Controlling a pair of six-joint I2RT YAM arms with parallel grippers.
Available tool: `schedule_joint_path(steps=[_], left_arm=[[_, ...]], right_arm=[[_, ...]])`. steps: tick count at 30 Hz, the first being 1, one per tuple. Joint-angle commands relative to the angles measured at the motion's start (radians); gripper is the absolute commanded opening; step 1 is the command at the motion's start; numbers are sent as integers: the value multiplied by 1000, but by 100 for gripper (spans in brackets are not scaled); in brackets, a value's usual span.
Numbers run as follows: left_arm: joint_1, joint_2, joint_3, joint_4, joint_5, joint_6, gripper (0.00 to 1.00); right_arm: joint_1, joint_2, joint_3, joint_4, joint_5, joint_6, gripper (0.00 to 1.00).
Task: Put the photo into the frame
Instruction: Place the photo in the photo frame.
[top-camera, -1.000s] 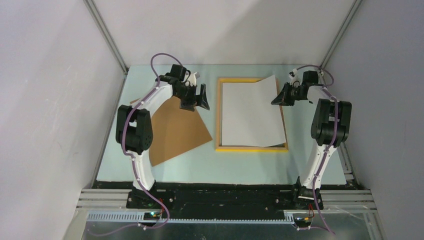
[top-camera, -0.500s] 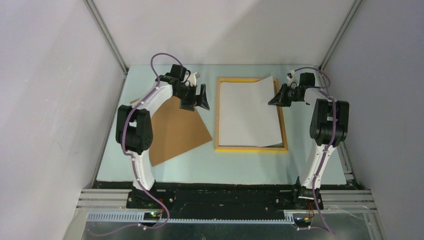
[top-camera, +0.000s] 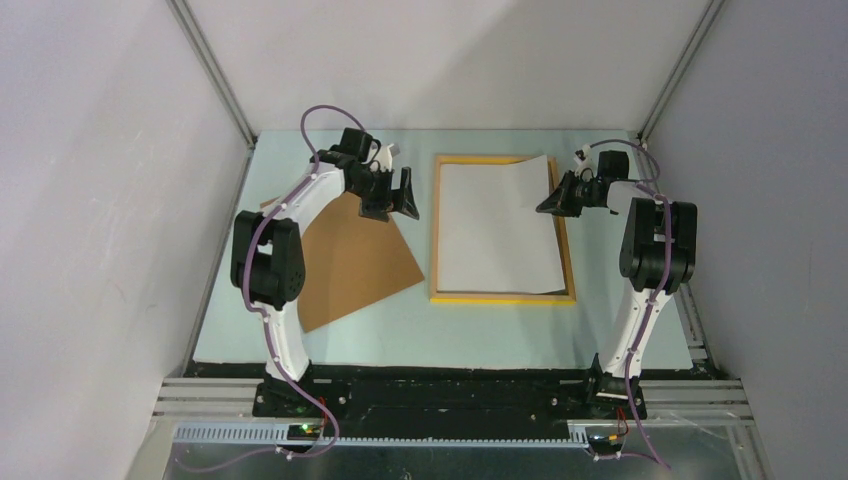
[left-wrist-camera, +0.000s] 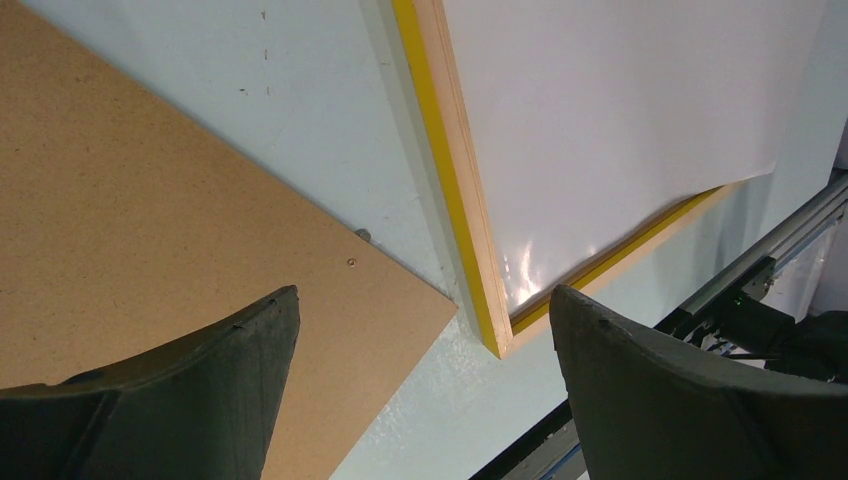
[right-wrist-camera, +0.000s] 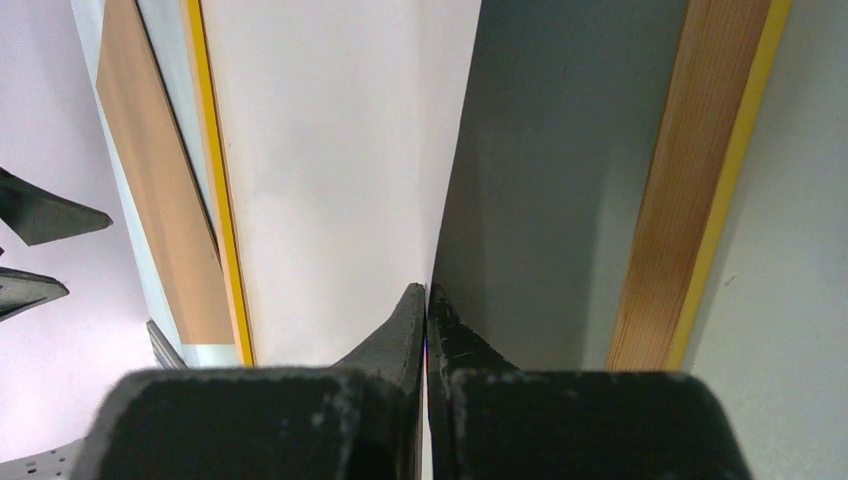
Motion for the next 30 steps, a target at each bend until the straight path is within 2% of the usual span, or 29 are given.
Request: schedule_joint_path(steps=[1,19,26,28,30], left_arm=[[-5,-63,26,1,12,24,100],[-5,-68,23,3,15,24,100],[-4,-72,20,3,17,24,100],[-4,-74,20,2,18,25,100],[-4,-75,20,3,19,26,100]], right_arm=[[0,-33,-4,48,5,6,0],[-4,-40,-13,64,26,13,1],[0,-48,-13,51,50,5,26],[0,-56,-13,49,60,5,36],[0,-63,-13,49,70,2,49]])
